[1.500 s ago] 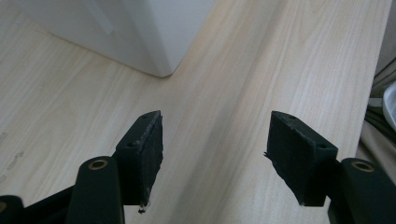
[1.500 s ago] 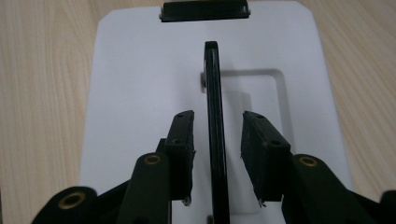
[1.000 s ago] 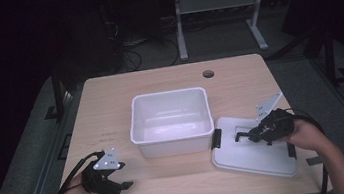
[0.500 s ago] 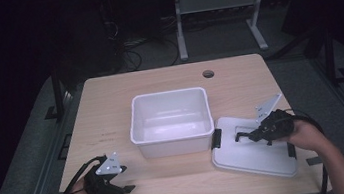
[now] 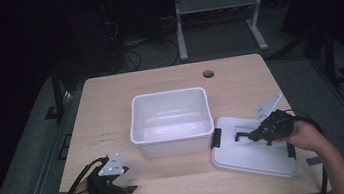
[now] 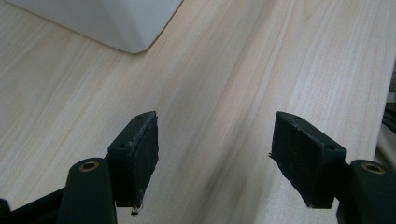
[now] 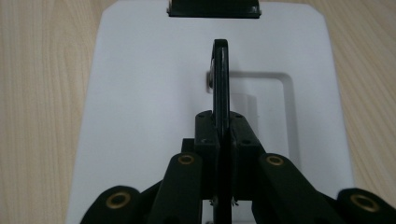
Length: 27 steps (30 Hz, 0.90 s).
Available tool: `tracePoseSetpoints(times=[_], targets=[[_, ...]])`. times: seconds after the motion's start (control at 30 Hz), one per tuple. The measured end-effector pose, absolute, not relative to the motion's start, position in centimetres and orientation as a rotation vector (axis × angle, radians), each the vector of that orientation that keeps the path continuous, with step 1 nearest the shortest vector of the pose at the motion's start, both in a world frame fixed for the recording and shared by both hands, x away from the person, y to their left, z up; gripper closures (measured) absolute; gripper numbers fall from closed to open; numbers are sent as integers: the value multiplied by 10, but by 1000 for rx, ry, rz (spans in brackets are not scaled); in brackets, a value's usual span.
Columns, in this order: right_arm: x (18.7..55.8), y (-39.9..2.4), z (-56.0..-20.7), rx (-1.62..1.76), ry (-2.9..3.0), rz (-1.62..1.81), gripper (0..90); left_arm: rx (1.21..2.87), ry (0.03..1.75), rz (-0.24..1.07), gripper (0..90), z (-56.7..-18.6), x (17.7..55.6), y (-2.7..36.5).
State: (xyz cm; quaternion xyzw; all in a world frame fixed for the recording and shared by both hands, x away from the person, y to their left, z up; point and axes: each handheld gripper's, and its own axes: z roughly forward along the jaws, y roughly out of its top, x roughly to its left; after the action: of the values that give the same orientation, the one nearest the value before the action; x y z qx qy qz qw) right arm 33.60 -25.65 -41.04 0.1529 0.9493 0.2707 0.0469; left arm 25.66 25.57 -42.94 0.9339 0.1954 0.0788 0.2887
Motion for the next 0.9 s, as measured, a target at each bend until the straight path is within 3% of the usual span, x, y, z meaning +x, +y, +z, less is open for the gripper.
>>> tracePoseSetpoints(times=[0.9], targets=[[331, -270, -391, 452, 2870, 841, 838, 2492, 541, 235, 303, -437, 255, 259]])
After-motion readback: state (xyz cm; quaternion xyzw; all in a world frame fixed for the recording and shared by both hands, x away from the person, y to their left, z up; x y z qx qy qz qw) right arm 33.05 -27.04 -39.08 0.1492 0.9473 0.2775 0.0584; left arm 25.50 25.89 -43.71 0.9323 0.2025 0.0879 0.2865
